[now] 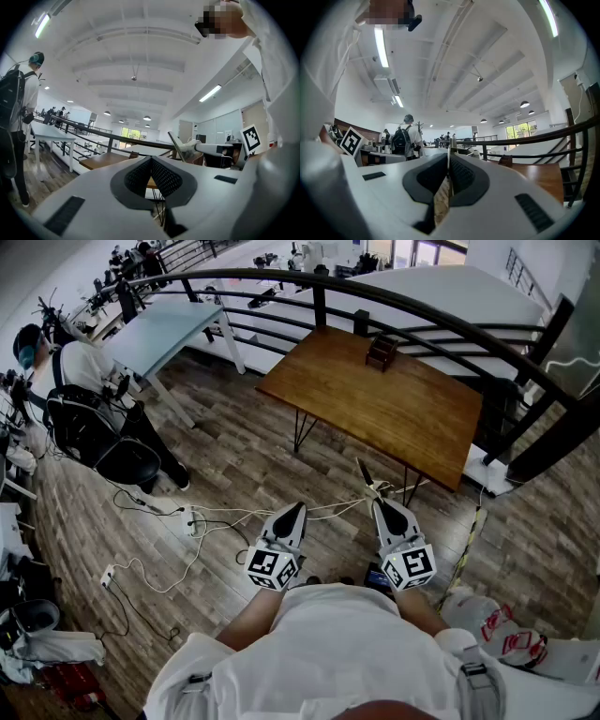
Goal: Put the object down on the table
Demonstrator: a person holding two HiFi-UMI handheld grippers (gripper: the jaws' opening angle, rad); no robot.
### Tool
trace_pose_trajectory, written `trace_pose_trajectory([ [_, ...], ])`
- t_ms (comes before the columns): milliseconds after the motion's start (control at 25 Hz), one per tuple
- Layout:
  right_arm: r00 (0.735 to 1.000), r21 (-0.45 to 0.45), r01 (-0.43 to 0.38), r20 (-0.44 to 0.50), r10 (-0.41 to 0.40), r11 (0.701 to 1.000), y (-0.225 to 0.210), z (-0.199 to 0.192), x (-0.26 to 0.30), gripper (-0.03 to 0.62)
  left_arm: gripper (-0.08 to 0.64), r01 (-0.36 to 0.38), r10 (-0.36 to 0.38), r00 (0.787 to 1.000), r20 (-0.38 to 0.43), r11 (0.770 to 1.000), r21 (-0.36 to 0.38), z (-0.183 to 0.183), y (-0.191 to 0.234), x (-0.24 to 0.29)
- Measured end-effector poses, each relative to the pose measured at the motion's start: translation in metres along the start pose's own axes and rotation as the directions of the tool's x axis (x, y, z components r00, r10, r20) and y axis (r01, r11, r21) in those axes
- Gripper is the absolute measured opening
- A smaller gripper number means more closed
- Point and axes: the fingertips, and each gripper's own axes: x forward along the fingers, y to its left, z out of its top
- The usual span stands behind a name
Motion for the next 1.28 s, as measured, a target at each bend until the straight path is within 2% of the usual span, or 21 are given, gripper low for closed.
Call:
trace_pose_trajectory([
  [280,1.0,0.004,0.004,-0.015,-0.004,1.0,-0.001,0.002,-0.002,0.026,0.015,-0.015,0.015,1.0,0.003,1.0,-0.015,0.008,0.001,0.0],
  [440,0.999,-0.027,-0.042,-0.009,0.042,0.999,0.004,0.002,-0.001,0.026,0.015,0.008,-0.008,1.0,0.004,1.0,-0.028,0.009,-0.004,0.005],
  [560,0.998,-0.014,-0.068,-0.013,0.067,0.998,0.003,-0.001,0.001,0.028,0.015,0.006,-0.006,1.0,0.003,0.999,-0.035,0.011,-0.004,0.005],
  [880,0.998,0.012,-0.054,-0.009,0.054,0.998,-0.017,0.001,-0.007,0.028,0.015,-0.011,0.011,1.0,0.003,1.0,-0.027,0.016,-0.01,0.008],
  [1280,0.997,0.051,-0.082,0.008,0.082,0.995,-0.034,-0.006,-0.021,0.028,0.014,0.051,-0.052,0.999,-0.009,0.998,-0.048,0.013,-0.032,0.025],
])
